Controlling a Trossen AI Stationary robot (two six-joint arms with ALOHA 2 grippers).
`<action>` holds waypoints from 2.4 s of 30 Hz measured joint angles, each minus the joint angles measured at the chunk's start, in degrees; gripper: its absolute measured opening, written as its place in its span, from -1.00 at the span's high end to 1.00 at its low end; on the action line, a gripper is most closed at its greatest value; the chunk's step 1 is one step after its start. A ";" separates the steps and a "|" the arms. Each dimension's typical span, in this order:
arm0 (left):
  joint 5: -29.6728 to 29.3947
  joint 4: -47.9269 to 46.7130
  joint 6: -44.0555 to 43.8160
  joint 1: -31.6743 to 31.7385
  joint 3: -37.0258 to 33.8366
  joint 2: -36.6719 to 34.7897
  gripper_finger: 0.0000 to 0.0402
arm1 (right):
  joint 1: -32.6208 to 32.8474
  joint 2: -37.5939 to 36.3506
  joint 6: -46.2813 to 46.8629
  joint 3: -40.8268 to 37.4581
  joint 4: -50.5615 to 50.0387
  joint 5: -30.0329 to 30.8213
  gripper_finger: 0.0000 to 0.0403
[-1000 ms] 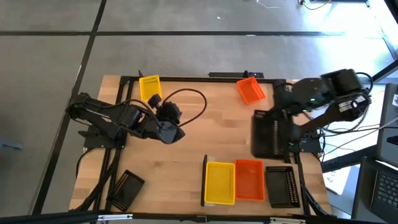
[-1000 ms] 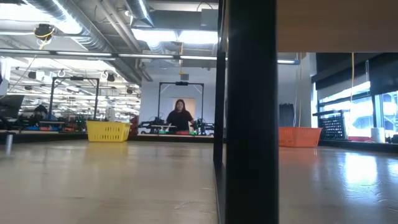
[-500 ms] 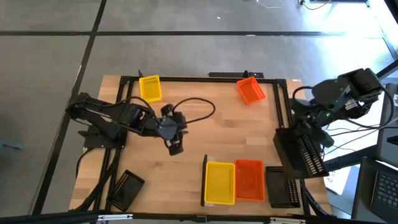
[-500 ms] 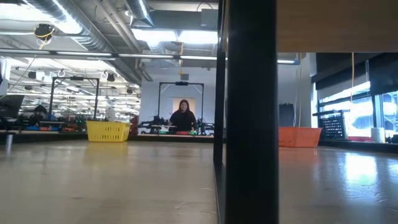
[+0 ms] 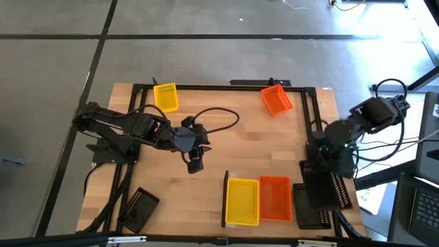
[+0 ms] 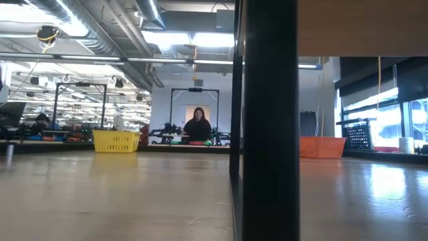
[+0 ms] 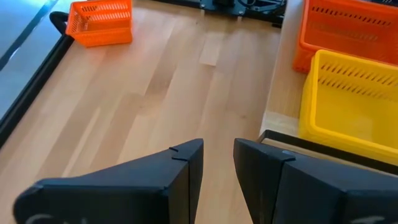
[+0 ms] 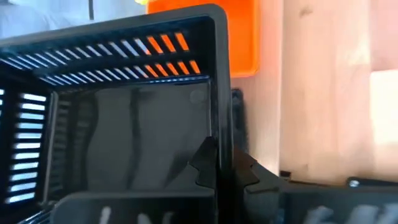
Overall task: Stack baskets on shelf by color
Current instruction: Stack the right black bin on top of the black bin
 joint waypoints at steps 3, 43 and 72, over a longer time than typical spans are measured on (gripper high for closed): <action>0.00 0.26 -0.06 0.00 0.00 0.00 0.59 | 2.46 -0.39 1.05 -3.37 2.02 -1.16 1.00; -0.35 3.31 -1.93 0.00 0.00 0.00 0.59 | 9.40 -0.76 4.58 -20.40 11.12 1.47 0.88; -0.31 4.25 -2.04 0.00 0.00 0.00 0.59 | 9.37 1.47 1.69 -20.42 11.30 0.01 0.75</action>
